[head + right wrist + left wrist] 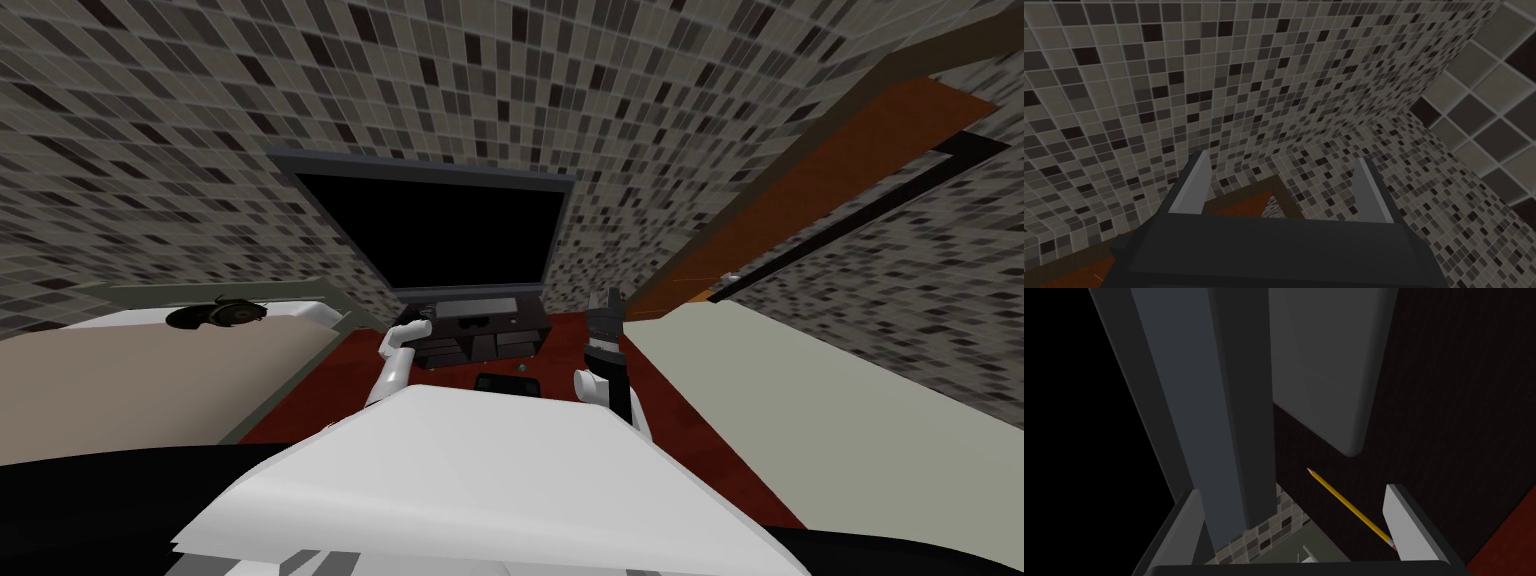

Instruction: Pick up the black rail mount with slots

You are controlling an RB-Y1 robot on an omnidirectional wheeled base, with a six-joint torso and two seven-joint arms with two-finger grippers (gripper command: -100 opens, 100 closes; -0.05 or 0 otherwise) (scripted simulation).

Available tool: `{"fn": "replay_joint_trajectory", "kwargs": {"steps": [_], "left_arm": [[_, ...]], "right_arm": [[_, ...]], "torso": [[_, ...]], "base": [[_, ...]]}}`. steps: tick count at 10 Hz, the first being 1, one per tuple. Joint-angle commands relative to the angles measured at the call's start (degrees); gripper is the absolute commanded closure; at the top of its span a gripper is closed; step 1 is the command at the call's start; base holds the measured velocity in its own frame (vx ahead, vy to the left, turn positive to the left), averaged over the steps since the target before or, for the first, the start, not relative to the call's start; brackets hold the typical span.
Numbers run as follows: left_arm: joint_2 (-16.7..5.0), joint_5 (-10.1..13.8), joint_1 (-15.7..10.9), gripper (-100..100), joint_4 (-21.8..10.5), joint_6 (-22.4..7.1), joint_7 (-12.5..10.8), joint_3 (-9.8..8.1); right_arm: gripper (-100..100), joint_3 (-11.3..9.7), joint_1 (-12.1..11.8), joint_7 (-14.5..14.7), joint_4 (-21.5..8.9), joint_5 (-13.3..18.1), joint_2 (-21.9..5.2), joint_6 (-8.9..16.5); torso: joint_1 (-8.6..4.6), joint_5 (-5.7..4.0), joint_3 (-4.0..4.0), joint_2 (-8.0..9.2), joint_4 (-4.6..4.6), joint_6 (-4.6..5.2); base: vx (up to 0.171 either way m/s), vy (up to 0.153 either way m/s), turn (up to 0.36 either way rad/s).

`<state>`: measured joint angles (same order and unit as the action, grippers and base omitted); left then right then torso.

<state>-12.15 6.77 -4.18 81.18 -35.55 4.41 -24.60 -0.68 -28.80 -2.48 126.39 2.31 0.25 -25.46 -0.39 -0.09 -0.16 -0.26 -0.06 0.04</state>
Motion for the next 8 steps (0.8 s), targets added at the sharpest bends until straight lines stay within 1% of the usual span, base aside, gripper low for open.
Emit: {"fn": "replay_joint_trajectory", "kwargs": {"steps": [1,2,3,4,5,6,7,8], "left_arm": [[-0.60,0.01,-1.28,-100,-2.86,-2.07,0.69,-0.34],[-0.60,0.01,-1.28,-100,-3.89,-2.07,0.69,-0.34],[-1.10,-0.01,-2.26,-100,-6.24,-4.37,1.21,-0.63],[-1.60,-0.05,-3.19,-100,-7.80,-5.91,1.71,-0.87],[-1.60,-0.05,-3.19,-100,-8.70,-6.55,1.71,-0.87],[-2.08,-0.08,-4.09,-100,-10.93,-8.36,2.18,-1.10],[-2.08,-0.08,-4.09,-100,-10.93,-8.62,2.18,-1.10],[-2.55,-0.12,-4.95,-100,-13.03,-10.58,2.63,-1.30]], "right_arm": [[0,0.00,0.00,0.00,0.00,0.00,0.00,0.00],[0,0.00,0.00,0.00,0.00,0.00,0.00,0.00],[0,0.00,0.00,0.00,0.00,0.00,0.00,0.00],[0,0.00,0.00,0.00,0.00,0.00,0.00,0.00],[0,-0.01,0.00,0.00,0.00,0.00,0.01,0.00],[0,0.00,0.00,0.00,0.00,0.00,0.00,0.00],[0,0.00,0.00,0.00,0.00,0.00,0.00,0.00],[0,0.00,0.00,0.00,0.00,0.00,0.00,0.00]], "torso": [[0.00,0.00,0.00,0.00,0.00,0.00],[-0.03,0.00,-0.04,-0.07,-0.01,0.00],[0.06,0.01,-0.02,-0.04,-0.01,-0.01],[0.00,0.00,-0.02,-0.03,-0.01,-0.01],[-0.24,-0.04,-0.04,-0.07,-0.02,0.00],[-0.17,-0.05,-0.03,-0.04,-0.01,0.00],[-0.10,-0.03,-0.02,-0.04,-0.01,0.01],[0.08,0.00,0.00,0.01,0.00,-0.01]], "base": [[0.086,-0.116,0.020],[0.074,-0.089,0.016],[0.071,-0.112,0.021],[0.084,-0.188,0.032],[0.076,-0.151,0.018],[0.073,-0.127,0.011],[0.059,-0.081,0.008],[0.075,-0.078,0.011]]}}
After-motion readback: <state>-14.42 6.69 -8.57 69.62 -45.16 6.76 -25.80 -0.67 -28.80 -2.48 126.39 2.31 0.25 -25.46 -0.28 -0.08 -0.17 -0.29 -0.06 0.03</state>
